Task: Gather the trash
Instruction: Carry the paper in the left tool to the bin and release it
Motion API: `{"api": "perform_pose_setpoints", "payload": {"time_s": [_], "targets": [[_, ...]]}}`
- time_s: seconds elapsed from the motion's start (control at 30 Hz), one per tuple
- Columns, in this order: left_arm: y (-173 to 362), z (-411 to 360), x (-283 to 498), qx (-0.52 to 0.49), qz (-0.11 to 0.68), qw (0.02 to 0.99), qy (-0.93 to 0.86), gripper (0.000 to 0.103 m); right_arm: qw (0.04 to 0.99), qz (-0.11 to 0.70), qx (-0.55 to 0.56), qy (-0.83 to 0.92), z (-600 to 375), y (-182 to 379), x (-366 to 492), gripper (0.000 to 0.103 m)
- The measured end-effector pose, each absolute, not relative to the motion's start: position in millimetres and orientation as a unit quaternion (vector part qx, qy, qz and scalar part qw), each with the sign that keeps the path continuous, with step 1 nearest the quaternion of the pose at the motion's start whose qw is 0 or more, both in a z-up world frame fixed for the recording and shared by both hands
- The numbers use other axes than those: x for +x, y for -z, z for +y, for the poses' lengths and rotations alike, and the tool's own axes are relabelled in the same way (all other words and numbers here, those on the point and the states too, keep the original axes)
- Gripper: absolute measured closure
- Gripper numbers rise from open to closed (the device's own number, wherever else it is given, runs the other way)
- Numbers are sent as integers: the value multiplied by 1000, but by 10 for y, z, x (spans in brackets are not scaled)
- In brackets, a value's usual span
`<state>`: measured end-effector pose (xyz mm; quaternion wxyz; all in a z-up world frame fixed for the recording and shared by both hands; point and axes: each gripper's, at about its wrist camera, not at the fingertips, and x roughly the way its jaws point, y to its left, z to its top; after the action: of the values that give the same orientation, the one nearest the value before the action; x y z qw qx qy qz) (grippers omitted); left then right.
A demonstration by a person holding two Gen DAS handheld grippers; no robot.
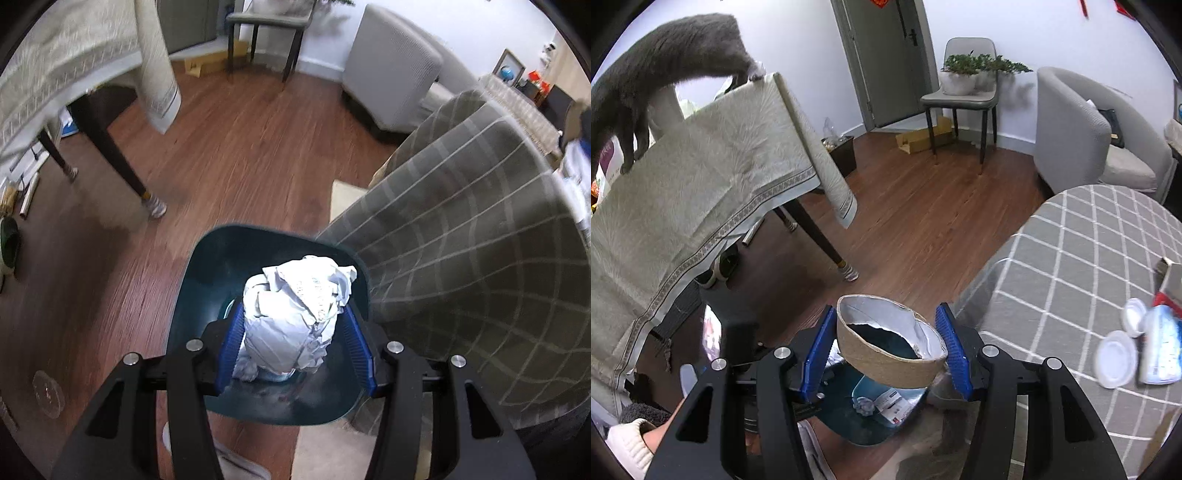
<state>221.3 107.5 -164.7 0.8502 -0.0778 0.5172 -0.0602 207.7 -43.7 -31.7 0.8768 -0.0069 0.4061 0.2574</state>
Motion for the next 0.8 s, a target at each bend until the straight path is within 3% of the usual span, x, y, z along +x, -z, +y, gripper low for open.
{"api": "perform_pose_setpoints", "payload": {"time_s": [0.4, 0.8], "targets": [[2064, 1265, 2122, -69, 574, 814, 47, 46, 857, 442, -14, -266, -60, 614, 2187, 47], [2091, 1438, 2026, -69, 573, 815, 47, 33, 839, 474, -30, -264, 215, 946, 2276, 47]]}}
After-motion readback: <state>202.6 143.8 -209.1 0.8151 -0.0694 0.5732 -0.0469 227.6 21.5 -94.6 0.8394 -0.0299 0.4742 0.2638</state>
